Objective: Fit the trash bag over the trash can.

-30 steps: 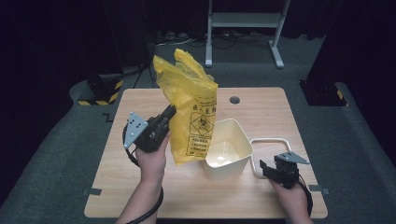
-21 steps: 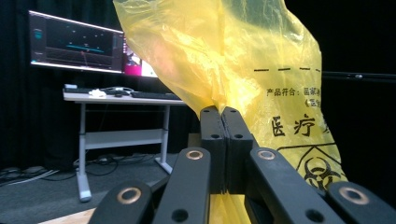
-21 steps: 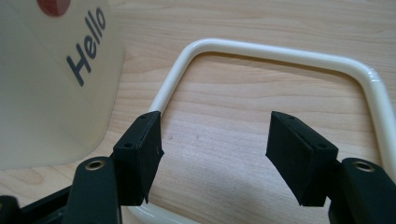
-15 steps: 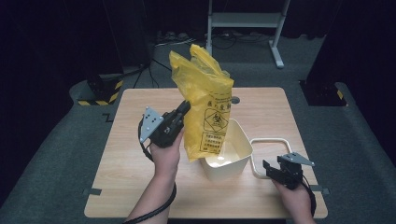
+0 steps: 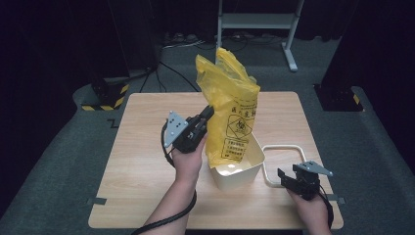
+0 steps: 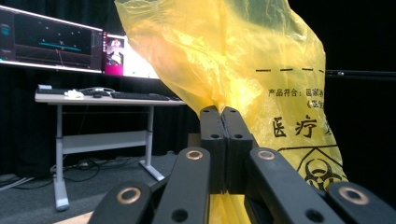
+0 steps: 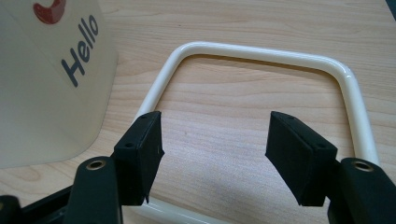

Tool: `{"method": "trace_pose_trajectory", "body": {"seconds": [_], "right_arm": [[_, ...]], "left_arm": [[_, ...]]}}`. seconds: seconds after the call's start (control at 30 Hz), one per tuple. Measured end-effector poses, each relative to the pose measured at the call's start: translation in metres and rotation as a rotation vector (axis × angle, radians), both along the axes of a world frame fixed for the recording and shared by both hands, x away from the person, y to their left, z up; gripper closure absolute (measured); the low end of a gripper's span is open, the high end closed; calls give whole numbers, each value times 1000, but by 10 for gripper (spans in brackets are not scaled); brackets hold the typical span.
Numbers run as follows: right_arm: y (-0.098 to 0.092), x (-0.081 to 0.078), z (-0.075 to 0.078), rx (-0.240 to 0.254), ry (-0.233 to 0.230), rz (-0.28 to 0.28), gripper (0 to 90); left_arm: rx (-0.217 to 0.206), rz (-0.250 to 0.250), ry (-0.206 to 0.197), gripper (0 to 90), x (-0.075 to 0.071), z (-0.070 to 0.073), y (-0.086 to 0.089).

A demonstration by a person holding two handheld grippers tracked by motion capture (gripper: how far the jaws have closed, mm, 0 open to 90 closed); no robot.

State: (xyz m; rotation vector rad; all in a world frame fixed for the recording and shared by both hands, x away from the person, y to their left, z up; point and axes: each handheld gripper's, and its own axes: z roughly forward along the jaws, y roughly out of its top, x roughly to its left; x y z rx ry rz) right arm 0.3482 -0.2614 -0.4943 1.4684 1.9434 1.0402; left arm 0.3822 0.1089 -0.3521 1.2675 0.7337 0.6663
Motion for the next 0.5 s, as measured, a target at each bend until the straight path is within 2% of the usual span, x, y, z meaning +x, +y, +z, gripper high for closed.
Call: {"method": "trace_pose_trajectory", "body": {"seconds": [0.2, 0.37, 0.5], "right_arm": [[2, 3, -1, 1, -4, 3, 366], [6, 4, -1, -2, 2, 13, 366], [8, 5, 2, 11, -11, 31, 366]], "left_arm": [[-13, -10, 20, 889, 14, -7, -7], [4, 1, 53, 889, 18, -19, -13], [33, 11, 59, 889, 16, -28, -15]]}}
